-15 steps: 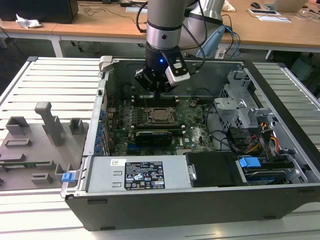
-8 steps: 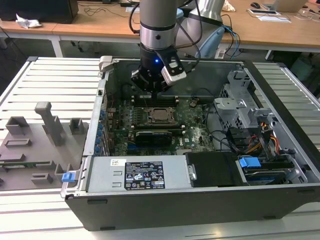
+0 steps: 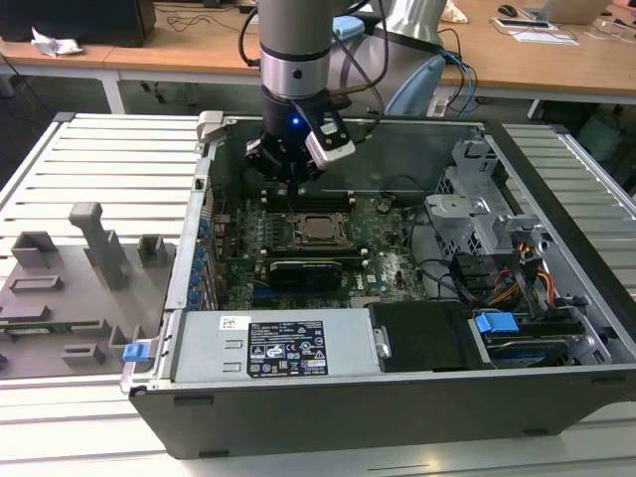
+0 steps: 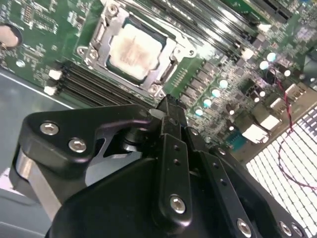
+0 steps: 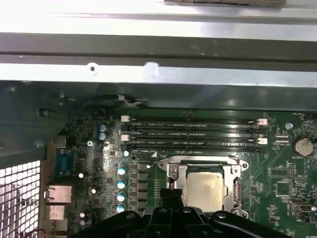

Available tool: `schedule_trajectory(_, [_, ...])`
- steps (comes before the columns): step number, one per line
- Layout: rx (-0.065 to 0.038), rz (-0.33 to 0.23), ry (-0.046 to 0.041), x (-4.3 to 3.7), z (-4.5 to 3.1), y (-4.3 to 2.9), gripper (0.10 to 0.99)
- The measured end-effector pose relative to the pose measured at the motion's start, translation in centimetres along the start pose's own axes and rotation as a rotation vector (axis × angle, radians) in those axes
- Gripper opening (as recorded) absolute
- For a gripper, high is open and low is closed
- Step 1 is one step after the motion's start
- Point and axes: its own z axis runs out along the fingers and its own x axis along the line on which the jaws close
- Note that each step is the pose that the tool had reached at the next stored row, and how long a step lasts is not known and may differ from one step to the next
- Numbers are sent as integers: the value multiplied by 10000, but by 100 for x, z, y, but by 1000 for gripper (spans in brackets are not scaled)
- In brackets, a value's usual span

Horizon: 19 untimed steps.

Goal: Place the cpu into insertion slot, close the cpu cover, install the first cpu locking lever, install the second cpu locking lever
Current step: 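Install the first cpu locking lever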

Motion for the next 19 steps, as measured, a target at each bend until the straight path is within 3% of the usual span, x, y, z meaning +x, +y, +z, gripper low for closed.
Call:
schedule_trajectory(4, [-68, -23, 0, 81, -1, 1, 106])
schedule_trajectory(7, [-198, -27, -8, 170, -3, 3, 106])
schedule_trajectory(13, [-238, -31, -32, 318, -5, 5, 106])
schedule_trajectory(19, [-242, -35, -35, 325, 0, 78, 106])
